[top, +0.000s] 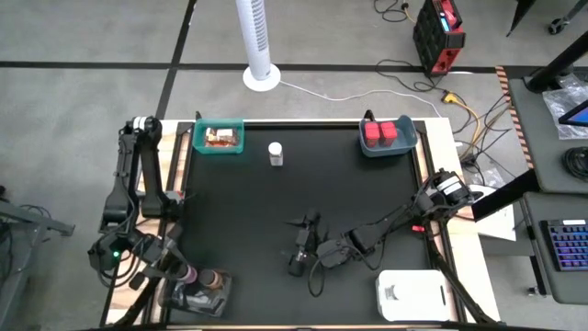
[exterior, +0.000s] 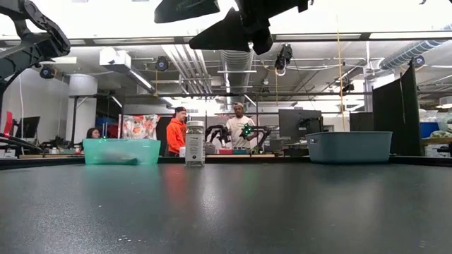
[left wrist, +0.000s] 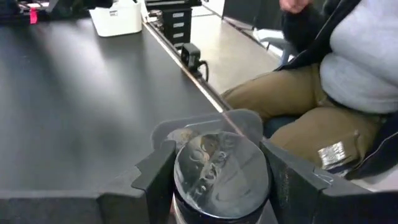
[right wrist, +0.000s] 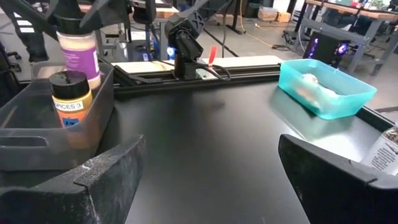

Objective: Sort spices by type
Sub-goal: Put the black seasoning bottle into the black bin

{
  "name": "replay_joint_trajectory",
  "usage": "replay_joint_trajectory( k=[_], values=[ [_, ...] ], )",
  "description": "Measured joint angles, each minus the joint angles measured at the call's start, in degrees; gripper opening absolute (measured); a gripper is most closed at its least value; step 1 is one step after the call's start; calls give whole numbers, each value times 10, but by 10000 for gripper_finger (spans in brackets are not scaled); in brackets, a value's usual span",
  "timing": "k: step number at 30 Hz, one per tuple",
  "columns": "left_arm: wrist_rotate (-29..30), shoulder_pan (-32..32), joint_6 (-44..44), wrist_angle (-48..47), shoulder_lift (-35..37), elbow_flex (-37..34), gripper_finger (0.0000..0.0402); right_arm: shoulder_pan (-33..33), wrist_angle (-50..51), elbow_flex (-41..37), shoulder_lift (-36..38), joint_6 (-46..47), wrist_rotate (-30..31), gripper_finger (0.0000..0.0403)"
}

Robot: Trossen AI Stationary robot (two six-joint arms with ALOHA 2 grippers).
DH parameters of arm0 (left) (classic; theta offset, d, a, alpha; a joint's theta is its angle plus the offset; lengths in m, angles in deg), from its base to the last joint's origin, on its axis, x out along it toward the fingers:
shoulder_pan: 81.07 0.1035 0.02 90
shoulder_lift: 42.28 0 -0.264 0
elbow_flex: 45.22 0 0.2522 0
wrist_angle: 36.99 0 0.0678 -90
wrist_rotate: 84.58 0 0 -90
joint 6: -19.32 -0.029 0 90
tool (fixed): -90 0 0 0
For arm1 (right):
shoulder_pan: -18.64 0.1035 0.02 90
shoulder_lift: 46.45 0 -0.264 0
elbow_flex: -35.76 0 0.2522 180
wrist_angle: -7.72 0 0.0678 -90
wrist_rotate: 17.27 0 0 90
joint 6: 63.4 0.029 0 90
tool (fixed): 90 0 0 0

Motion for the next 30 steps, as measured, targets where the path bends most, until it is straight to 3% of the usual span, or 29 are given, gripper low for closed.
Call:
replay_joint_trajectory(
  k=[18, 30],
  values=[
    [3, 0, 60, 8, -85, -5, 188, 1, 4, 0, 0, 0, -13, 358],
    [16, 0, 94, 5, -96, -5, 198, 1, 6, -1, 0, -1, -13, 358]
  ],
)
